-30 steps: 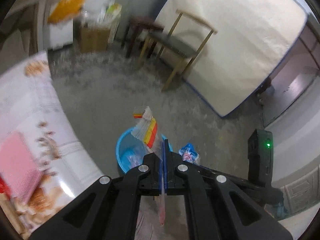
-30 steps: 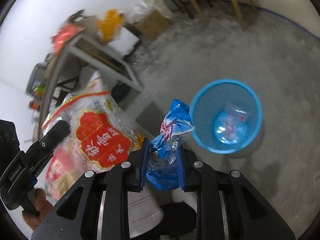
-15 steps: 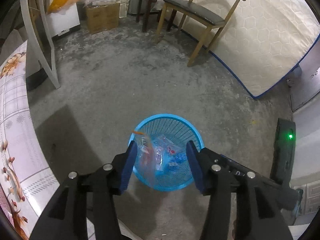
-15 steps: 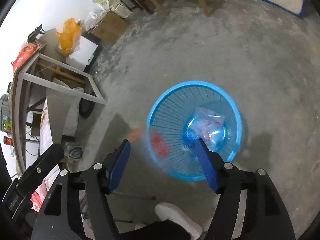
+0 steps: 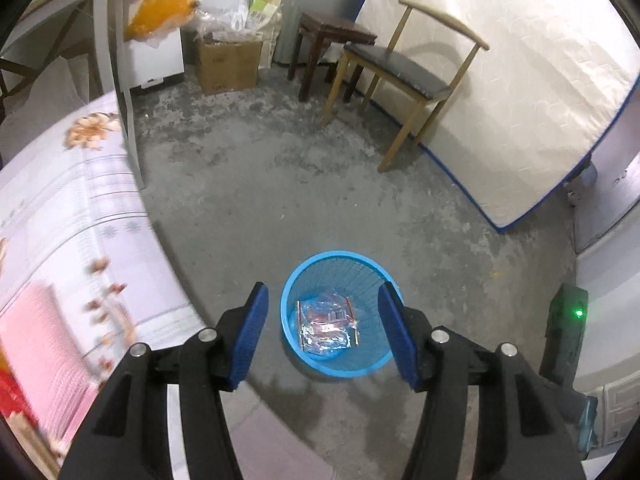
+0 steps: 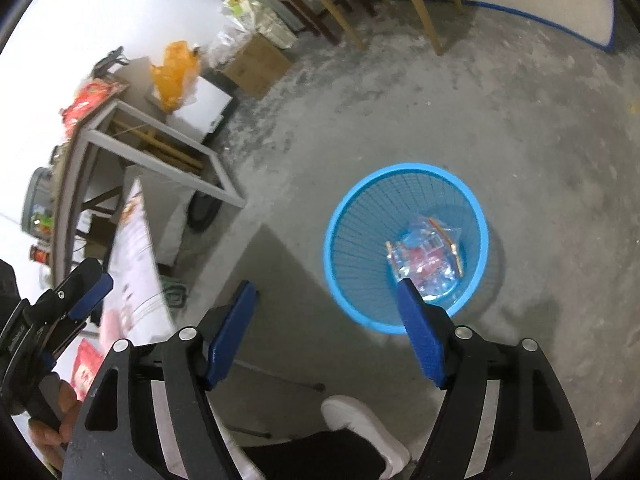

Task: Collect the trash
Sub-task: 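Open both grippers to drop the items into the wastebasket, then move both grippers back over the table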

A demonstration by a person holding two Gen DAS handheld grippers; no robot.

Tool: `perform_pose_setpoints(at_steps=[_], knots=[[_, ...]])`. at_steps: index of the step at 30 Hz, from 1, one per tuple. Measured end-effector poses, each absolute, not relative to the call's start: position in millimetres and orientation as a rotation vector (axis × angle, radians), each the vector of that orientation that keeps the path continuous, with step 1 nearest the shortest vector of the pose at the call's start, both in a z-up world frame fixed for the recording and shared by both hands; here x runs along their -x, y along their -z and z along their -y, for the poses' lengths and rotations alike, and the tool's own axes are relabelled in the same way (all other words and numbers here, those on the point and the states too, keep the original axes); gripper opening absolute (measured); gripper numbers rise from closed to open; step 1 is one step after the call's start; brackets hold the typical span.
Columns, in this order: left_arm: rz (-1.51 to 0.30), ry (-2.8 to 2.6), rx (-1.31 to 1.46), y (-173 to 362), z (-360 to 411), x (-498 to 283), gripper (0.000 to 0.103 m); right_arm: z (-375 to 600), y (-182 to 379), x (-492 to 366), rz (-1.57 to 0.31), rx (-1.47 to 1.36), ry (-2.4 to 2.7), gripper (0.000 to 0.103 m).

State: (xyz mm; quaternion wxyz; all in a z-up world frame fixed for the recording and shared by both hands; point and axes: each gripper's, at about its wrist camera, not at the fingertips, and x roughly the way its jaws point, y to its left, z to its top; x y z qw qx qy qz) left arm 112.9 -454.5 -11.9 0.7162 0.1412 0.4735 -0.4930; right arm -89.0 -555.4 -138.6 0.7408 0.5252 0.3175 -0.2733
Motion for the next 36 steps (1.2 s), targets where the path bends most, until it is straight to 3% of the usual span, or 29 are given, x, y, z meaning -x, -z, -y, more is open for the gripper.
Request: perform_pose_setpoints(at_steps=[8, 20, 25, 36], knots=[[-0.983, 1.194, -0.268, -35, 366, -74, 0.067, 509, 97, 94, -0.669, -1.118, 0.468, 0.075], [-0.774, 1.081, -0.269, -69, 211, -69, 0.071, 432, 48, 26, -0.701, -1.030, 0.192, 0.077], [-0.715, 0.966, -0.263, -63, 143, -77, 0.074, 396, 38, -9, -0.728, -0.993, 0.077, 0.077], [-0.832, 0.864, -0.165, -20, 76, -84, 0.074, 306, 40, -95, -0.883, -0.937, -0.174, 0.078]])
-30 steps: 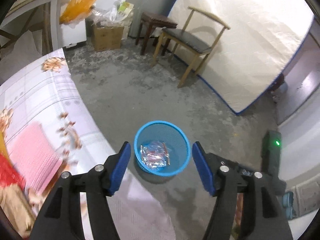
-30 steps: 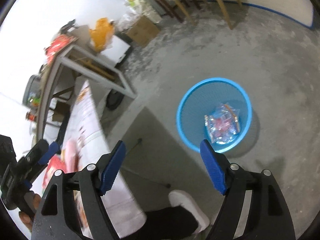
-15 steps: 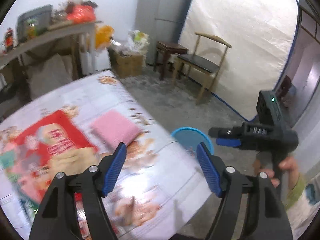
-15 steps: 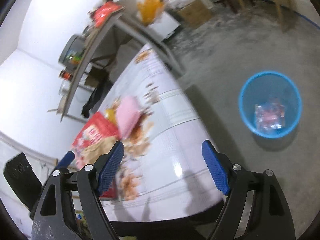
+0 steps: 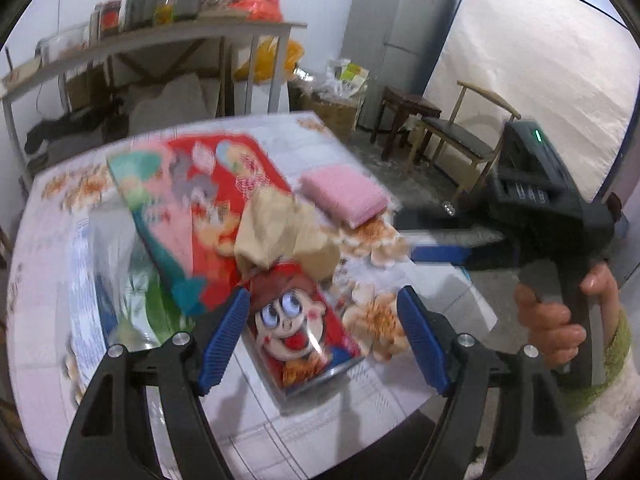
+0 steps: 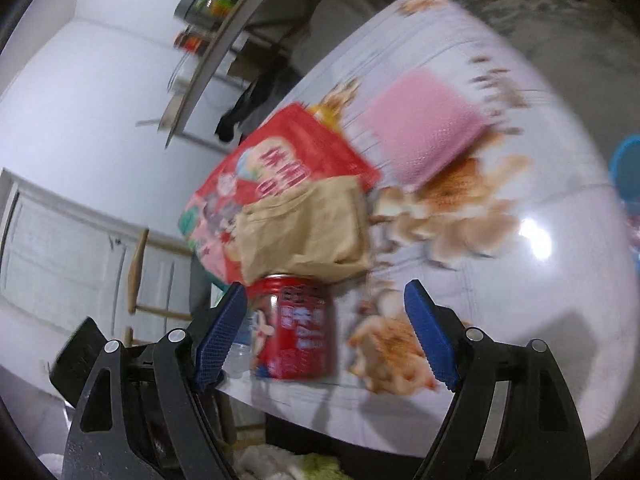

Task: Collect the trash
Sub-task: 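Move both grippers back over the table, then grasp the tan crumpled paper with the right gripper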

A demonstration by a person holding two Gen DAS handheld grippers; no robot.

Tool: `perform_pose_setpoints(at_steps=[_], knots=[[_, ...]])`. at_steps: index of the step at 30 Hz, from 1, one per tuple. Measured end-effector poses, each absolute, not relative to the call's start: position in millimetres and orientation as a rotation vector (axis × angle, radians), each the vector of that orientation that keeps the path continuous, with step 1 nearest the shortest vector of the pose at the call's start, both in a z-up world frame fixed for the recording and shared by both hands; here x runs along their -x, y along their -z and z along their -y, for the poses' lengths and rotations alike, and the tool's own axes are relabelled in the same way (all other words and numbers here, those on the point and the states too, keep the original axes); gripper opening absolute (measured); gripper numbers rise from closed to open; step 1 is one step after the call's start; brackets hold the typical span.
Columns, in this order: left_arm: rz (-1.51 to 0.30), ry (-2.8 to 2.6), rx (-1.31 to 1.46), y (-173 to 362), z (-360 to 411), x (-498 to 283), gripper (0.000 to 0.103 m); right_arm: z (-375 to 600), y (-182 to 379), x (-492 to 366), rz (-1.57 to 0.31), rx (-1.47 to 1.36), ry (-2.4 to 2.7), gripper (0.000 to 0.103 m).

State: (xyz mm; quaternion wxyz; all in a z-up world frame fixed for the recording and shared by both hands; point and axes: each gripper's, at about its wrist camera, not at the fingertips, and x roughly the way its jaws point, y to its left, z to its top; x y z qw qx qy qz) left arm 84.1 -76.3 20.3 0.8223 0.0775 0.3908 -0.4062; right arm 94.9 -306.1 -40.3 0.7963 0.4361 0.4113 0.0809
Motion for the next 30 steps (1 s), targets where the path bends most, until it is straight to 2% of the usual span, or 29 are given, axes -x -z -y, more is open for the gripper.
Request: perform_pose_setpoints(at_steps=[5, 18, 30], knots=[[-0.856, 0.867, -0.192, -5, 78, -79, 0.074, 284, 35, -129, -0.923, -0.862, -0.179, 0.083], [-0.920, 0.859, -0.163, 16, 73, -82, 0.074, 245, 51, -189, -1.064, -0.663, -0.083, 0.083], [-0.966, 0.865, -0.131, 22, 71, -88, 0.074, 241, 59, -193, -1.101, -0.647, -0.011, 0.036]])
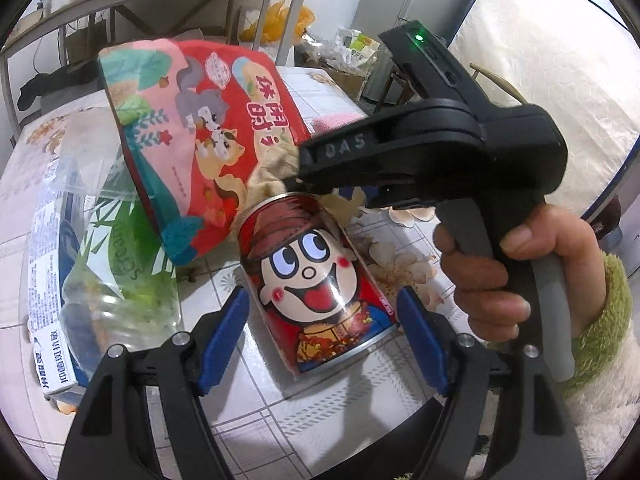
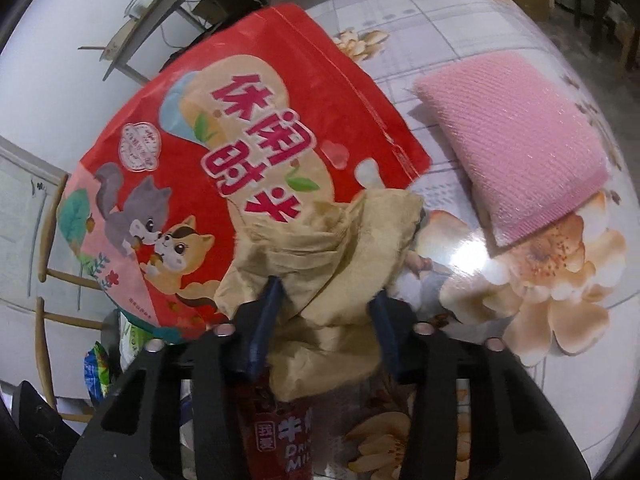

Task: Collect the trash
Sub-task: 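Grasp the tan crumpled paper with the right gripper, then grasp the red cartoon-face can with left gripper while right holds the paper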

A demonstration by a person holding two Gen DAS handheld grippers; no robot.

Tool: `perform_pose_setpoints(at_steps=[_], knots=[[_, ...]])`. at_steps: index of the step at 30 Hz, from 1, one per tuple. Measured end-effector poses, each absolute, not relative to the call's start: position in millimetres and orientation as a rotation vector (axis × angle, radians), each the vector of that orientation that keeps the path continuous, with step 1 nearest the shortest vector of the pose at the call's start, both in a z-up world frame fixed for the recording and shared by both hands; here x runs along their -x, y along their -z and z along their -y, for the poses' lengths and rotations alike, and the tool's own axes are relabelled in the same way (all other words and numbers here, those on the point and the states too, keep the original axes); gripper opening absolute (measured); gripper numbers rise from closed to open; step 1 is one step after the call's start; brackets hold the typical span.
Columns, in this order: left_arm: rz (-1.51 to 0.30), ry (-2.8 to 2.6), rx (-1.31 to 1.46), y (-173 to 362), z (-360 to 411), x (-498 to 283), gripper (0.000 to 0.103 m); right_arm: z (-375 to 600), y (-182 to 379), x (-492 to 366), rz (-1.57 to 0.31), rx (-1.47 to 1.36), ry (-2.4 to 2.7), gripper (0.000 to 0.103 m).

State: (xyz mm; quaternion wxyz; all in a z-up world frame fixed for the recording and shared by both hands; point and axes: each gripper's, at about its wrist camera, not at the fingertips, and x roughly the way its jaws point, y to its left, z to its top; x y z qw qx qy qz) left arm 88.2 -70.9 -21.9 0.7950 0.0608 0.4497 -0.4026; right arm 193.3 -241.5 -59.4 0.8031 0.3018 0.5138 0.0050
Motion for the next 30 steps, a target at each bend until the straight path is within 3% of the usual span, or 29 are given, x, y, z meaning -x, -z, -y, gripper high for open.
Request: perform_pose_setpoints(at_steps=[8, 11, 30], knots=[[-1.016, 0.856, -0.076, 23, 74, -108, 0.074, 260, 69, -167, -1.093, -0.704, 0.002, 0.010], [-1.034, 0.848, -0.059, 22, 78, -114, 0.074, 265, 71, -159, -1.088, -0.714, 0.005, 0.006], [-1.179, 0.827, 0.028, 41, 107, -146, 0.072, 300, 77, -76, -1.057, -0.769, -0.007, 0.003]])
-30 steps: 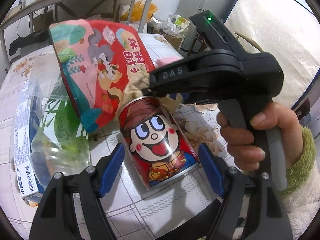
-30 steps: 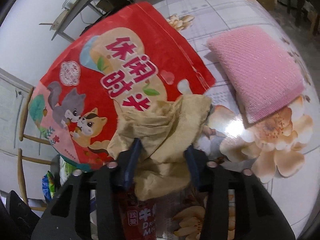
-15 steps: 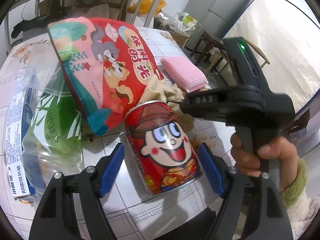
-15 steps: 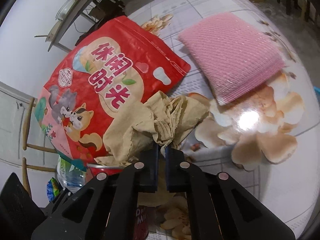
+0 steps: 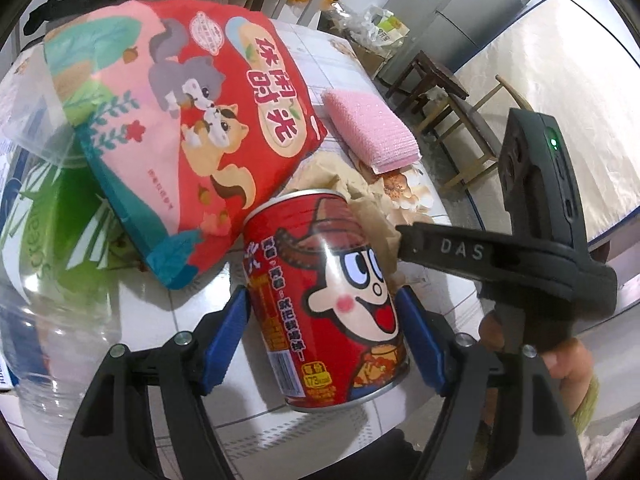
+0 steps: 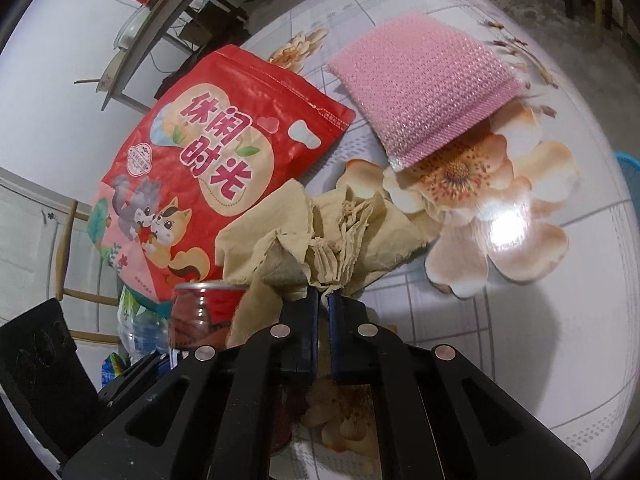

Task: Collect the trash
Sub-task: 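Grasp the red cartoon-face can with left gripper while right holds the paper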

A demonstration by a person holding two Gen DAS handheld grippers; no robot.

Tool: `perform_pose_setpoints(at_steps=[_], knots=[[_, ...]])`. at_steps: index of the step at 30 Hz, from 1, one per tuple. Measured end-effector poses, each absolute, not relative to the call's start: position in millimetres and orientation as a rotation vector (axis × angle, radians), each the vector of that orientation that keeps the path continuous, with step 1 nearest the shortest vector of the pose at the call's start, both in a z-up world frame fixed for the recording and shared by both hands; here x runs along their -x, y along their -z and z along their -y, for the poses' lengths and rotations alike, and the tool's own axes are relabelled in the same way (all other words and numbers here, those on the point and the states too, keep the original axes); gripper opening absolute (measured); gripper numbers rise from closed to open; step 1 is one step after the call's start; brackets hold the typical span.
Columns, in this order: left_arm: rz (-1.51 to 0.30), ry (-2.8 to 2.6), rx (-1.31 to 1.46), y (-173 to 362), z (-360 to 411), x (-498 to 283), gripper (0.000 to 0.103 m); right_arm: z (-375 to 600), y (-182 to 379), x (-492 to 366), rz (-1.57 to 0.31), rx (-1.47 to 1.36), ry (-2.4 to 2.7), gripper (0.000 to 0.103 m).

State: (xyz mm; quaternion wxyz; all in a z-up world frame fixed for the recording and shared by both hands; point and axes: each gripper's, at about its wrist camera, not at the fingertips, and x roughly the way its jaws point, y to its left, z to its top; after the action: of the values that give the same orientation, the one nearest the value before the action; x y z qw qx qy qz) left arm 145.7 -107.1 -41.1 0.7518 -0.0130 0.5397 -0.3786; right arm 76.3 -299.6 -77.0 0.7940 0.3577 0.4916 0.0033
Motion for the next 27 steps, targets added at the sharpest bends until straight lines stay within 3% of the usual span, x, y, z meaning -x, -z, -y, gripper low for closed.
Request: perform_pose_setpoints(at_steps=[6, 16, 27], knots=[[-1.119, 0.849, 0.002, 36, 118, -132, 0.072, 304, 75, -51, -1.036, -0.803, -0.054, 0.003], [-0.816, 0.909, -0.189, 17, 140, -97, 0.066, 312, 45, -15, -0.941, -0.740, -0.067, 0.003], [-0.687, 0.956, -0.273, 14, 134, -78, 0.064, 290, 12, -3, -0.876, -0.610, -0.074, 0.003]])
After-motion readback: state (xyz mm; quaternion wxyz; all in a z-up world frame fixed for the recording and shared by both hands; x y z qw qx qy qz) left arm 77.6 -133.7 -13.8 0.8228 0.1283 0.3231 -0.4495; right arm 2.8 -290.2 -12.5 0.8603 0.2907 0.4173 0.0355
